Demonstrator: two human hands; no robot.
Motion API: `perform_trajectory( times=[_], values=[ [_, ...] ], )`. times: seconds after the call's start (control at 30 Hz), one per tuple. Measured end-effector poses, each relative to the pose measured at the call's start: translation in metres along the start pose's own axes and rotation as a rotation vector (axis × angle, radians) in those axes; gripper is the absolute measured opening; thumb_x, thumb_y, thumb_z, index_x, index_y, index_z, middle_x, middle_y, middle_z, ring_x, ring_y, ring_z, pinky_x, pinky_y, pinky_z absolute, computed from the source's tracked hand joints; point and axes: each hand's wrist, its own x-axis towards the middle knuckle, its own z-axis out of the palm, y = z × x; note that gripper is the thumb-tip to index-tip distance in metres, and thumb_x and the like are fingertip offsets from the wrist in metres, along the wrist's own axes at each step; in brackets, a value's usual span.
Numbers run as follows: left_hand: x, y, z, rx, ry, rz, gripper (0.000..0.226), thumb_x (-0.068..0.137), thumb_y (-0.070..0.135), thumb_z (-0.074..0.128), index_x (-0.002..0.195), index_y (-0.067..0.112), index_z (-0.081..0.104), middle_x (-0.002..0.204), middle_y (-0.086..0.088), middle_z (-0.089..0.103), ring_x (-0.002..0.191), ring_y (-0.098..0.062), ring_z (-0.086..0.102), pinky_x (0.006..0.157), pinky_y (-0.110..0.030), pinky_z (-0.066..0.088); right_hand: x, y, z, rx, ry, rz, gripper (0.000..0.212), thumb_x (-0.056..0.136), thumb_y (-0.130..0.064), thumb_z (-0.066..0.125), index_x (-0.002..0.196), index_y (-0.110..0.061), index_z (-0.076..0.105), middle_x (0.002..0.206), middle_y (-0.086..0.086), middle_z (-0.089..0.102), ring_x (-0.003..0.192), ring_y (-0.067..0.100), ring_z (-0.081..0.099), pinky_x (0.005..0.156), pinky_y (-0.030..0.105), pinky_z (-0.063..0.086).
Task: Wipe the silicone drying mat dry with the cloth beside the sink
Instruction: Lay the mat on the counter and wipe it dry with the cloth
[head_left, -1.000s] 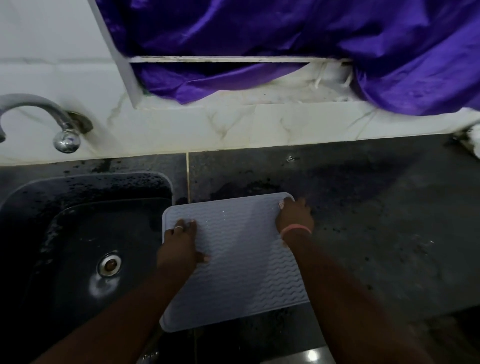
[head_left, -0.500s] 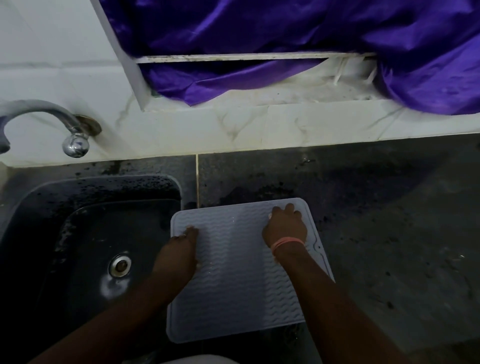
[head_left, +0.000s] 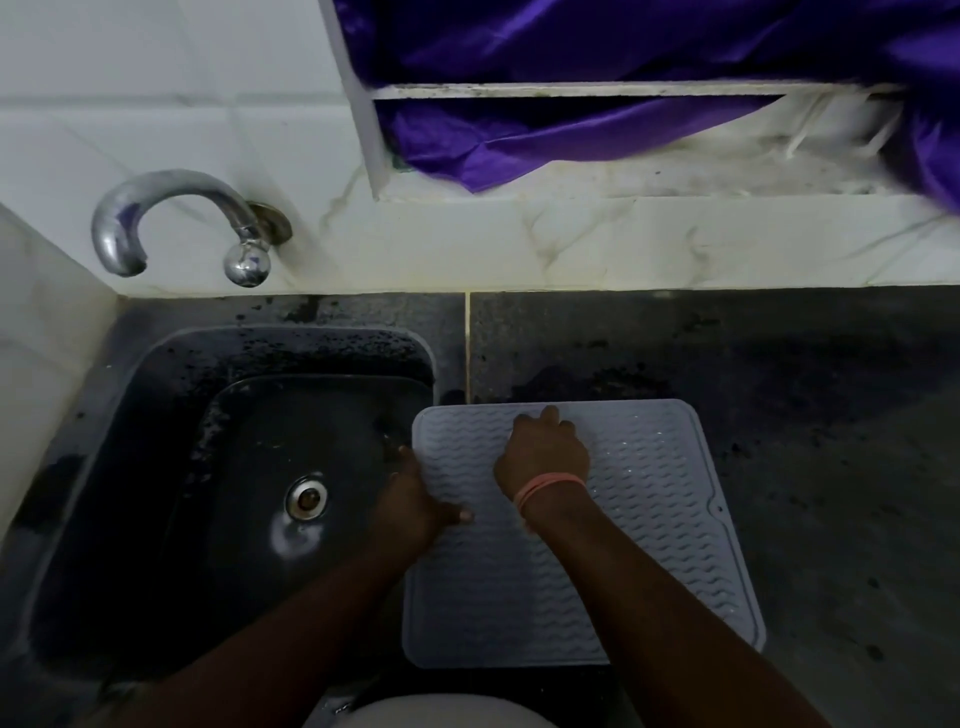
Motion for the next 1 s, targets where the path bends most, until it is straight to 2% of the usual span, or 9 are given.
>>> perform_trajectory(
  times=[0.07,0.17,0.27,0.4,0.5,0.6,0.77,0.87,1.0],
  values=[
    [0.002,-0.006,0.002,-0.064,0.007,0.036,0.124,0.052,0.054,0.089,0.153,0.019,0.029,0.145,0.0,0.054,0.13,-0.02,0.053,0.105,-0.036,0.045,-0.002,-0.018,0.004,0.002,-0.014,-0.038,0.035,0.086,-0.023,0.054,0.119,-0.013,0.059,0.13,0.012,0.045,0.113,0.031,0.047,0.088,0.04,0.047],
    [0.005,-0.013,0.006,-0.121,0.058,0.141,0.083,0.076,0.036,0.082,0.147,0.031,0.038,0.138,0.003,0.057,0.124,-0.014,0.058,0.105,-0.04,0.049,-0.005,-0.047,0.009,-0.005,-0.043,-0.089,0.038,0.088,-0.029,0.055,0.124,-0.016,0.057,0.136,0.012,0.043,0.117,0.031,0.046,0.093,0.041,0.046],
    [0.0,-0.01,0.004,-0.078,0.103,0.193,0.072,0.082,0.038,0.075,0.143,0.014,0.044,0.129,0.003,0.061,0.113,-0.009,0.06,0.094,-0.025,0.048,-0.007,-0.07,0.015,0.009,-0.062,-0.142,0.051,0.089,-0.049,0.057,0.129,-0.017,0.055,0.144,0.014,0.039,0.12,0.032,0.046,0.095,0.043,0.044],
    [-0.009,-0.003,-0.001,0.045,0.048,0.208,0.039,0.088,0.024,0.07,0.118,0.001,0.063,0.116,-0.012,0.068,0.108,-0.026,0.065,0.085,-0.023,0.043,0.001,-0.082,0.016,0.017,-0.12,-0.167,0.059,0.084,-0.054,0.062,0.13,-0.017,0.056,0.143,0.015,0.041,0.121,0.034,0.047,0.097,0.044,0.046],
    [-0.008,0.003,-0.005,0.033,0.046,0.191,0.07,0.073,0.046,0.07,0.131,0.01,0.054,0.121,-0.004,0.067,0.11,-0.022,0.065,0.092,-0.03,0.05,0.015,-0.075,0.009,0.054,-0.268,-0.183,0.056,0.084,-0.044,0.058,0.134,-0.018,0.056,0.144,0.014,0.046,0.125,0.034,0.05,0.104,0.042,0.045],
    [-0.004,0.002,-0.003,0.003,0.041,0.173,0.09,0.07,0.042,0.084,0.144,0.012,0.041,0.13,-0.004,0.063,0.112,-0.019,0.063,0.095,-0.033,0.05,0.022,-0.057,0.001,0.144,-0.364,-0.288,0.036,0.086,-0.025,0.052,0.115,-0.013,0.069,0.12,0.01,0.067,0.112,0.028,0.062,0.099,0.036,0.049],
    [-0.004,-0.003,0.001,-0.002,0.022,0.151,0.121,0.069,0.048,0.086,0.158,0.01,0.013,0.148,-0.008,0.049,0.132,-0.025,0.051,0.108,-0.042,0.042,0.009,0.016,-0.016,0.536,-0.107,-0.08,0.021,0.09,-0.016,0.051,0.094,-0.013,0.072,0.097,0.004,0.072,0.088,0.021,0.066,0.082,0.029,0.053],
    [-0.001,0.0,0.003,0.02,0.026,0.118,0.142,0.062,0.046,0.091,0.159,0.009,-0.006,0.158,-0.016,0.036,0.144,-0.035,0.036,0.112,-0.049,0.037,0.005,0.086,-0.024,0.47,0.083,0.138,0.023,0.091,-0.021,0.052,0.107,-0.016,0.069,0.108,0.012,0.069,0.098,0.031,0.065,0.084,0.031,0.05],
    [0.0,-0.001,0.005,0.023,0.062,0.094,0.14,0.062,0.038,0.094,0.159,0.01,-0.003,0.155,-0.021,0.037,0.14,-0.038,0.039,0.104,-0.047,0.041,0.002,0.157,-0.043,0.311,0.155,0.373,0.028,0.092,-0.023,0.049,0.112,-0.013,0.065,0.115,0.02,0.062,0.103,0.04,0.062,0.089,0.042,0.052]
  ],
)
